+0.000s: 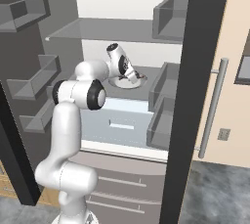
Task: Transport the fish from the fridge to the microwave and turn on the microwave.
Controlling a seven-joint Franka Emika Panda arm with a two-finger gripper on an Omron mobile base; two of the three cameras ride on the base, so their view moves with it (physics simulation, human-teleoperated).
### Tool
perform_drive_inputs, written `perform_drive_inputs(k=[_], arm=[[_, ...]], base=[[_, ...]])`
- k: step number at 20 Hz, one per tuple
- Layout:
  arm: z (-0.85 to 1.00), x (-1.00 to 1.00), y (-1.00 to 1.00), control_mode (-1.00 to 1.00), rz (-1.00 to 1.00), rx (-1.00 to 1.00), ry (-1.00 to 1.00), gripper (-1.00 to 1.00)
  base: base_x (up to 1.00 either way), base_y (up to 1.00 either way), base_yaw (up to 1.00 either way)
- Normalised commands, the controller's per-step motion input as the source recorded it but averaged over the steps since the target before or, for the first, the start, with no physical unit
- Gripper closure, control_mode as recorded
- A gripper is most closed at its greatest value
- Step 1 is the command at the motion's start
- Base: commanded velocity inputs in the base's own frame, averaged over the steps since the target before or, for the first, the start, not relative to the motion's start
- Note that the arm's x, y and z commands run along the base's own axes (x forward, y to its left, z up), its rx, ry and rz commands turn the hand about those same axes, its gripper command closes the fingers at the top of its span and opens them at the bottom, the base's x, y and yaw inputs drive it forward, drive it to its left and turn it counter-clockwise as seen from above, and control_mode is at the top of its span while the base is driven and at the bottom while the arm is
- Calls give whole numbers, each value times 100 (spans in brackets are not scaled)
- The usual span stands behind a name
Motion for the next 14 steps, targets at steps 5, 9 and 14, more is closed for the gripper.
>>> perform_drive_inputs(k=[5,9,14], arm=[[0,-31,0,-100,1,0,-12,100],[0,-31,0,-100,0,0,-1,100],[8,-39,-4,-100,0,0,-1,100]], base=[[0,0,0],[0,0,0],[0,0,0]])
